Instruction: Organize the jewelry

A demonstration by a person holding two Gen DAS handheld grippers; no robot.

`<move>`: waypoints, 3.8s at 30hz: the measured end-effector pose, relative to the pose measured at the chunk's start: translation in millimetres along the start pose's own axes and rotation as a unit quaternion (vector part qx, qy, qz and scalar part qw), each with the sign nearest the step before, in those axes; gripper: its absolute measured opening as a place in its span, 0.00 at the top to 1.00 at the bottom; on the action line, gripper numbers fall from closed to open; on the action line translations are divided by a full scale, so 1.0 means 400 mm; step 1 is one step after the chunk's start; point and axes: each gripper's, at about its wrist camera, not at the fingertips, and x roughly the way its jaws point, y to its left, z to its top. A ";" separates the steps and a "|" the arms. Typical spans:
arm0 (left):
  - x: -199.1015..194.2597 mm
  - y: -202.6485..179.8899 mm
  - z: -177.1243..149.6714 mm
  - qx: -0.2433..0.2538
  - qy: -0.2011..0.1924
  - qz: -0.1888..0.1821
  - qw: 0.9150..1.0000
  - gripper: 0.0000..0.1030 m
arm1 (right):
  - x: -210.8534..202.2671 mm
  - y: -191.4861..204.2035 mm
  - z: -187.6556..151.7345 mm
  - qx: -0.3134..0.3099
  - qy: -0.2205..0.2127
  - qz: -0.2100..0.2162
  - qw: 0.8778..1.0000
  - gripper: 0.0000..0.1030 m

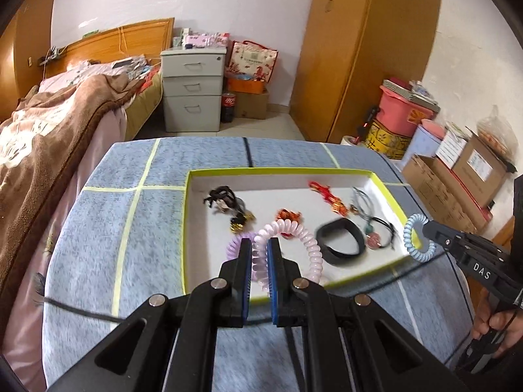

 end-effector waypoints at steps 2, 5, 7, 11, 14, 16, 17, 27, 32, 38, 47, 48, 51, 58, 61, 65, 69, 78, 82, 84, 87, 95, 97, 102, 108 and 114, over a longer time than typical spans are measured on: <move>0.017 0.012 0.004 -0.004 0.005 0.003 1.000 0.91 | 0.025 -0.009 0.013 0.005 0.005 -0.003 1.000 0.91; 0.044 0.022 0.012 -0.006 0.012 0.005 1.000 0.91 | 0.064 -0.024 0.036 0.005 0.012 -0.015 1.000 0.91; 0.067 0.033 0.019 -0.011 0.018 0.007 1.000 0.91 | 0.087 -0.033 0.048 0.006 0.016 -0.021 1.000 0.91; 0.096 0.043 0.028 -0.018 0.025 0.007 0.999 0.90 | 0.126 -0.037 0.058 0.003 0.026 -0.029 0.999 0.91; 0.115 0.049 0.028 -0.019 0.035 0.011 0.999 0.90 | 0.145 -0.041 0.056 -0.002 0.031 -0.033 0.999 0.91; 0.123 0.054 0.026 -0.021 0.037 0.011 0.999 0.90 | 0.150 -0.041 0.054 -0.004 0.031 -0.034 0.999 0.91; 0.128 0.057 0.024 -0.024 0.041 0.012 0.999 0.90 | 0.151 -0.040 0.053 -0.006 0.029 -0.034 0.999 0.91; 0.137 0.064 0.014 -0.034 0.049 0.021 0.998 0.90 | 0.153 -0.023 0.053 -0.025 0.030 -0.043 0.998 0.90; 0.129 0.060 0.012 -0.032 0.046 0.021 0.998 0.71 | 0.154 -0.014 0.054 -0.025 0.029 -0.045 0.998 0.84; 0.106 0.055 0.005 -0.033 0.038 0.022 0.998 0.59 | 0.135 -0.002 0.050 -0.026 0.018 -0.034 0.999 0.70; 0.049 0.017 -0.022 -0.019 0.017 0.056 0.998 0.51 | 0.076 0.031 0.019 -0.028 -0.003 -0.023 0.999 0.70; 0.039 0.013 -0.029 -0.020 0.015 0.051 0.998 0.51 | 0.064 0.039 0.013 -0.030 -0.007 -0.022 0.999 0.69; 0.010 -0.005 -0.051 -0.017 0.008 0.065 0.998 0.49 | 0.027 0.055 -0.005 -0.029 -0.017 -0.013 0.999 0.59; -0.054 -0.047 -0.109 -0.005 -0.006 0.075 0.997 0.48 | -0.051 0.101 -0.072 -0.025 -0.034 0.004 0.999 0.56; -0.075 -0.071 -0.131 0.005 -0.015 0.093 0.996 0.48 | -0.071 0.118 -0.099 -0.026 -0.037 0.008 0.999 0.56; -0.094 -0.075 -0.146 -0.011 -0.021 0.084 0.996 0.48 | -0.089 0.133 -0.125 -0.030 -0.039 0.005 0.999 0.56; -0.106 -0.083 -0.160 -0.010 -0.026 0.091 0.996 0.48 | -0.091 0.140 -0.146 -0.029 -0.034 0.007 0.999 0.56; -0.114 -0.089 -0.182 -0.014 -0.023 0.095 0.995 0.48 | -0.102 0.152 -0.164 -0.031 -0.038 0.011 0.999 0.56; -0.114 -0.091 -0.187 -0.013 -0.022 0.093 0.995 0.48 | -0.104 0.155 -0.169 -0.030 -0.036 0.012 0.999 0.56; -0.112 -0.090 -0.188 -0.014 -0.019 0.094 0.995 0.48 | -0.105 0.155 -0.170 -0.030 -0.035 0.012 0.999 0.56; -0.113 -0.092 -0.190 -0.012 -0.018 0.097 0.995 0.48 | -0.106 0.156 -0.169 -0.030 -0.034 0.012 0.999 0.56; -0.112 -0.091 -0.192 -0.015 -0.016 0.095 0.995 0.48 | -0.105 0.159 -0.174 -0.031 -0.030 0.011 0.999 0.56; -0.111 -0.090 -0.192 -0.015 -0.015 0.095 0.995 0.48 | -0.106 0.159 -0.174 -0.030 -0.030 0.012 0.999 0.56; -0.112 -0.090 -0.192 -0.016 -0.016 0.093 0.995 0.48 | -0.105 0.158 -0.174 -0.030 -0.030 0.012 0.999 0.56; -0.112 -0.093 -0.193 -0.018 -0.014 0.093 0.995 0.48 | -0.107 0.157 -0.176 -0.029 -0.030 0.012 0.999 0.56; -0.114 -0.092 -0.193 -0.017 -0.015 0.093 0.995 0.48 | -0.108 0.157 -0.176 -0.030 -0.030 0.012 0.999 0.56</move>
